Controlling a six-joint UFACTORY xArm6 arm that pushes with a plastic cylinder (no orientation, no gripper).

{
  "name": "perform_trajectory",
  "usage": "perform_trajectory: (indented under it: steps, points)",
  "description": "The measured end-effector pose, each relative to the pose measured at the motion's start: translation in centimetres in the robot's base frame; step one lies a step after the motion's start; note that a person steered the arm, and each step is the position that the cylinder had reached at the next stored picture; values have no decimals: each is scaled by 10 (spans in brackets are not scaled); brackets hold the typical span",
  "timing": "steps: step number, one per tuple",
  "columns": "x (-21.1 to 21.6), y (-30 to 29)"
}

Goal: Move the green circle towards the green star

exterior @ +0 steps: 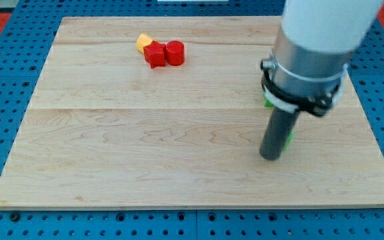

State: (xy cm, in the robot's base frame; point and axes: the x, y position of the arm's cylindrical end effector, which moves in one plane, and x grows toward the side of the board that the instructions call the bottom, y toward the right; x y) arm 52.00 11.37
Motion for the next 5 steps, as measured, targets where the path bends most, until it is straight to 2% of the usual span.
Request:
perform_trajectory:
  steps: [2, 3, 4, 5]
  points:
    - [-23, -3]
    - [3, -5]
    - [-5, 0]
    - [-40, 7]
